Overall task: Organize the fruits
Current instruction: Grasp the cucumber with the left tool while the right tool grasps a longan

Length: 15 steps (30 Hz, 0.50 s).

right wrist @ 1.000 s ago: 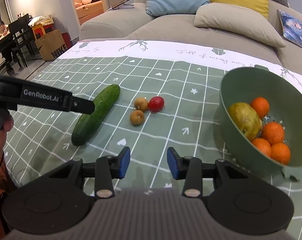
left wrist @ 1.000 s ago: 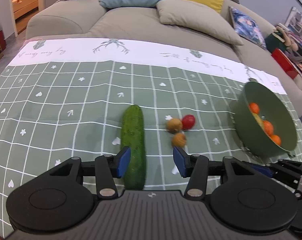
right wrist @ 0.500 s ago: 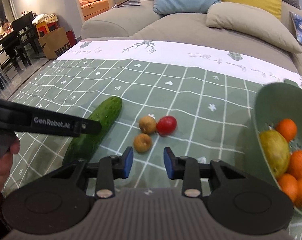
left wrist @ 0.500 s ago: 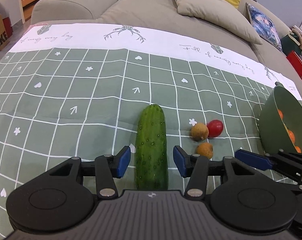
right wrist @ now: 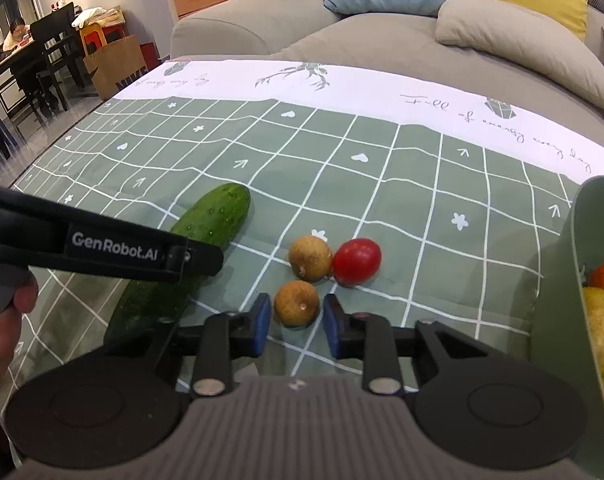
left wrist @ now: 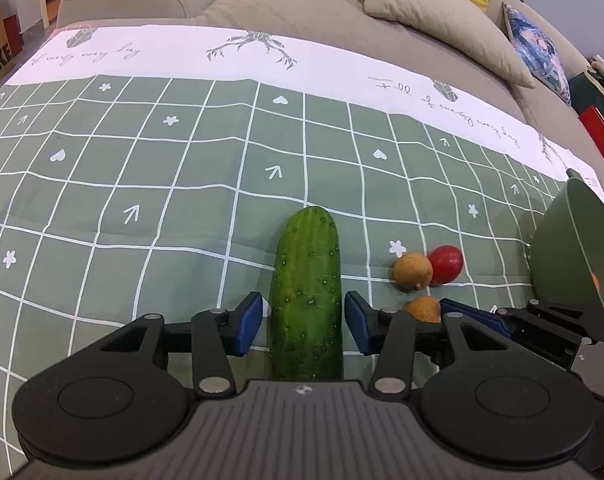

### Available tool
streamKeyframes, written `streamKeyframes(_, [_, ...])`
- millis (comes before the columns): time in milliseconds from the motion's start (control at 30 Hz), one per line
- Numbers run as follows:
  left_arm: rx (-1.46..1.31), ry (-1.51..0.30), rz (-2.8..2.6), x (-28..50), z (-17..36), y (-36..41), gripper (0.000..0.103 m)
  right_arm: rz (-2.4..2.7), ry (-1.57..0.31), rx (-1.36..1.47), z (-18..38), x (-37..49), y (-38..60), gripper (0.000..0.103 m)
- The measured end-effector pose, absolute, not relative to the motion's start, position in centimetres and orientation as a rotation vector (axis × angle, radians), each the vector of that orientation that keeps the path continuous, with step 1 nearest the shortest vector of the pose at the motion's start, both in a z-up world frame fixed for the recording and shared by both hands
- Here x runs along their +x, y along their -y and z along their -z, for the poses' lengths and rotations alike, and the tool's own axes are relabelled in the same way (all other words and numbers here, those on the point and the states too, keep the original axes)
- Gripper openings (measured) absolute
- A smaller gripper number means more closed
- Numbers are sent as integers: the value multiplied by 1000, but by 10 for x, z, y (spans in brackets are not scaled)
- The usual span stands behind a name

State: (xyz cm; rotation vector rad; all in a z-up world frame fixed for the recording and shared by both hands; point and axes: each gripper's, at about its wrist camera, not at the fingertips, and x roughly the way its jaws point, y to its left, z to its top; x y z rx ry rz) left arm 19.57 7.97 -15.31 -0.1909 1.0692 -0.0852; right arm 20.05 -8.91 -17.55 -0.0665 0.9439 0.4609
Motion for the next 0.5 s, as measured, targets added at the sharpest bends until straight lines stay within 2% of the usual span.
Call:
streamKeyframes(100, [-210, -1066, 91, 197, 154, -81, 49, -465, -939, -69, 176, 201, 88, 20])
streamKeyframes(167, [-219, -1067, 99, 197, 154, -81, 43, -467, -938, -71, 177, 201, 88, 20])
streamKeyframes(500, [-216, -1071, 90, 192, 150, -80, 42, -465, -930, -75, 171, 194, 92, 20])
